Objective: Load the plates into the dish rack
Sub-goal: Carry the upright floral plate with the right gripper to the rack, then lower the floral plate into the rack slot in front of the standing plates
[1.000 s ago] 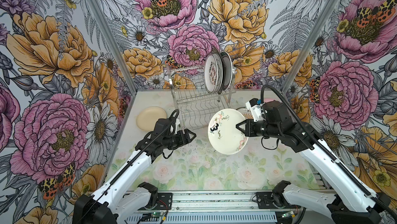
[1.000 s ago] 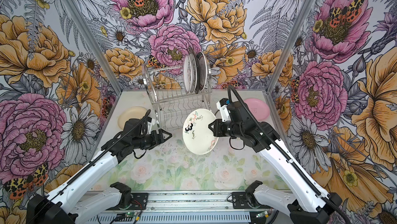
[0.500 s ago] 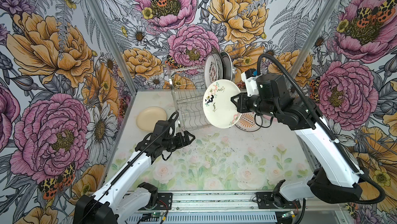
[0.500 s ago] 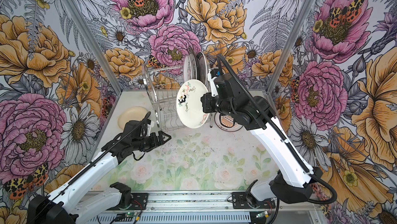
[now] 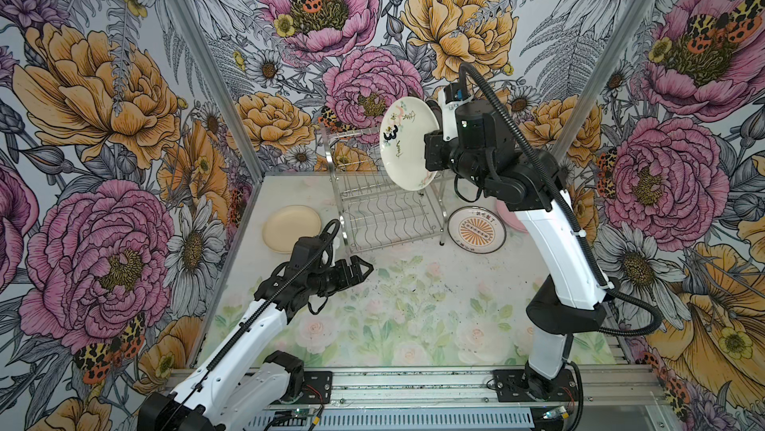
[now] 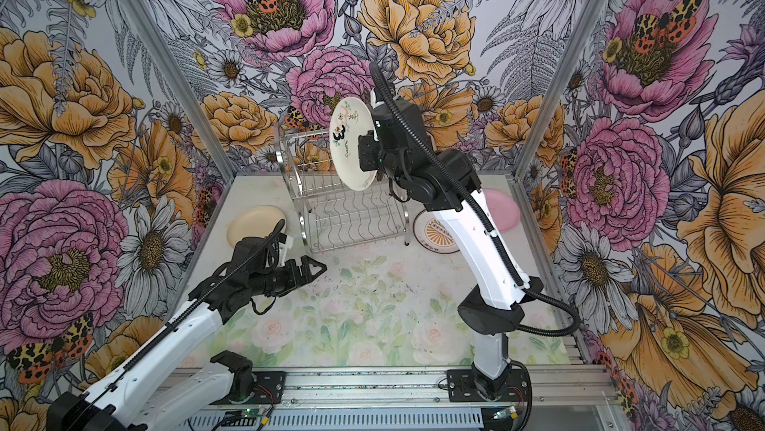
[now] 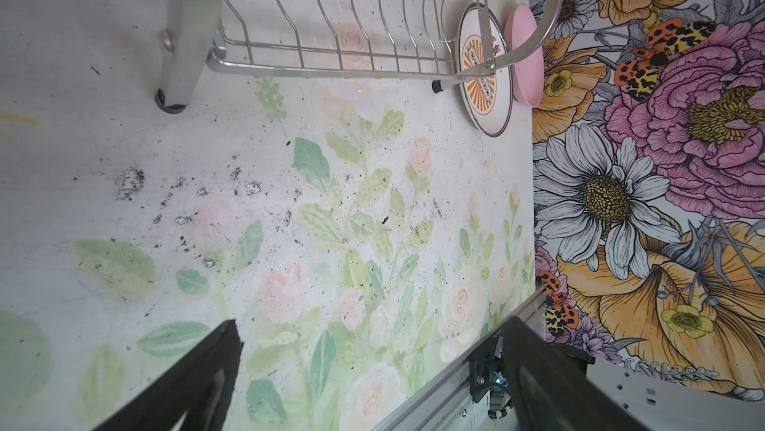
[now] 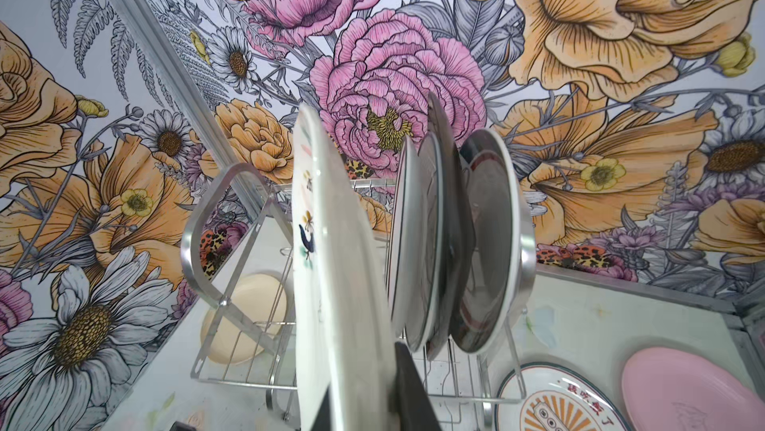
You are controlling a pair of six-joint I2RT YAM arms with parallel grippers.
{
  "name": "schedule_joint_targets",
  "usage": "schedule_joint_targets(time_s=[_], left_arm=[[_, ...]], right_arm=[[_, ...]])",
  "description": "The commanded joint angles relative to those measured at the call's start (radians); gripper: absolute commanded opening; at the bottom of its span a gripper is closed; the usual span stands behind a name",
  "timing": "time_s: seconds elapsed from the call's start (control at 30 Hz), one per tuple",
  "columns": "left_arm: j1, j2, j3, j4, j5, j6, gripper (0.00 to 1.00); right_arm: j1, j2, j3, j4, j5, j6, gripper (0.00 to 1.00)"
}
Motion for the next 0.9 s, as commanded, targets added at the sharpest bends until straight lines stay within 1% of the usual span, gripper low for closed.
schedule_joint_targets(time_s=[0.0,0.27,0.4,0.53,0.67,0.87], left_arm=[[0.009,-0.021,-0.020,-0.009,0.001,0.006,0.98],[0.009,-0.031,-0.031,-0.011,-0.006,-0.006,0.99],[0.009,-0.032,-0.034,-0.013,-0.010,-0.006,0.99],[0.009,-0.032,-0.037,-0.013,-0.015,-0.006,0.98],[0.010,-0.032,-0.039,-0.014,-0.017,-0.004,0.99],[0.018,-0.031,-0.042,-0.014,-0.017,-0.001,0.99]], right_arm=[[0.038,0.066,0.127,0.117,0.140,-0.093,0.00],[0.077,0.168,0.133,0.286,0.311,-0.216,0.00],[0.080,0.201,0.133,0.358,0.373,-0.258,0.00],[0.078,0.229,0.132,0.404,0.403,-0.285,0.00],[0.066,0.258,0.132,0.414,0.418,-0.285,0.00],[0.041,0.288,0.126,0.417,0.410,-0.263,0.00]])
